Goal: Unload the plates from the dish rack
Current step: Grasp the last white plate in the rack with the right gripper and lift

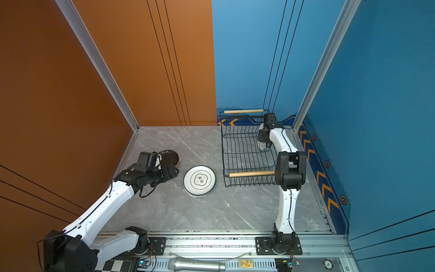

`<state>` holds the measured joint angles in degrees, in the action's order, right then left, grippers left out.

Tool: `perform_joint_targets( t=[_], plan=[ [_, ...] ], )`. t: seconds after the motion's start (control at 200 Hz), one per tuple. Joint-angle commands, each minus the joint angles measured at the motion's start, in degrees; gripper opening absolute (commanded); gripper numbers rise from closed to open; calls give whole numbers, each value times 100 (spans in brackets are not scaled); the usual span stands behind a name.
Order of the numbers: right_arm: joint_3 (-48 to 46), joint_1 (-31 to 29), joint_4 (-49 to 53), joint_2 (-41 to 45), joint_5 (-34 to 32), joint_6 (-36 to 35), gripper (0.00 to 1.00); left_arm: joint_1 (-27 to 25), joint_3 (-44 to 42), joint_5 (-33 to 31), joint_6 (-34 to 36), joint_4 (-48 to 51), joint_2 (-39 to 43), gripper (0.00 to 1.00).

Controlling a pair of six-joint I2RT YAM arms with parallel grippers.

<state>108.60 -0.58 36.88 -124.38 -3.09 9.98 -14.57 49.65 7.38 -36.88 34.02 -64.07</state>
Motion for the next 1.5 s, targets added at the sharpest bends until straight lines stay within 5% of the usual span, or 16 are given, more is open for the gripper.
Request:
perform_joint_targets(
  t=[0.0, 0.29, 1.171, 1.492],
  plan=[
    [136, -30, -58, -98, -62, -98, 25, 68, -79, 115, 15, -42, 87, 98],
    [127, -45, -59, -122, -23, -215, 0, 103, -138, 126, -20, -90, 88, 98],
    [-25, -246, -207, 1548, -519, -542, 0, -75, -432, 86, 104, -780, 241, 98],
    [-1955, -789, -2562, 3497, -572, -867, 0, 90, -444, -179, 270, -663, 501, 98]
  ],
)
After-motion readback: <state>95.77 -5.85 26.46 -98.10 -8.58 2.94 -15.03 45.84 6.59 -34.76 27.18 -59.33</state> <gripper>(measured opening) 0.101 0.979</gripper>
